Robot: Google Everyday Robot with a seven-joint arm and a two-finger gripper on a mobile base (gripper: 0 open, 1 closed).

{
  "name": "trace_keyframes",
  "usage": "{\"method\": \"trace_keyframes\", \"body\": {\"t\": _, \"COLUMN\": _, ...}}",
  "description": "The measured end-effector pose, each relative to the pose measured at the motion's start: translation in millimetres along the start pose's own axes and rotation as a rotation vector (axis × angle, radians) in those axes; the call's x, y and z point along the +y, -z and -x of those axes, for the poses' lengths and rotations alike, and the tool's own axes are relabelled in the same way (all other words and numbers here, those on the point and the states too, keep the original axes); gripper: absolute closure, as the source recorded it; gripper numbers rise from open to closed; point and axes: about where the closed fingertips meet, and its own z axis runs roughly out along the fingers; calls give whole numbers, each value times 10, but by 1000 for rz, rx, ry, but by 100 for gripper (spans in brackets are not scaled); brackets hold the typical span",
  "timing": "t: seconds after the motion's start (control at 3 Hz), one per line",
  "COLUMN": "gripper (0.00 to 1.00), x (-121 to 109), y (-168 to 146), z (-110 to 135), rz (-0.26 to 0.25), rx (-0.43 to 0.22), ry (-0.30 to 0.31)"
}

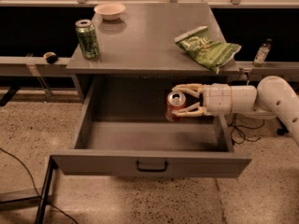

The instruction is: Place coke can into top drawer

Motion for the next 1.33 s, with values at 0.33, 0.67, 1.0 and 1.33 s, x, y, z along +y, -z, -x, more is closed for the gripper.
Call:
{"method": "trace_keyframes", "body": {"t": 0.33, "gripper": 100, "x": 165, "y": 112, "z": -265, "rz": 7, "rx": 7, "ry": -47}}
{"method": "trace_keyframes", "body": {"t": 0.67, "gripper": 100, "x": 336, "y": 25, "z": -582, "rz": 39, "rx": -16, "ry": -147}}
{"method": "trace_keyframes", "body": {"t": 1.0, "gripper": 100, "x": 451, "y": -114, "z": -817, "rz": 74, "rx": -9, "ry": -219}}
{"method": "trace_keyframes", "body": {"t": 1.33, "gripper": 81, "x": 472, "y": -174, "z": -915, "rz": 68, "rx": 8, "ry": -229}}
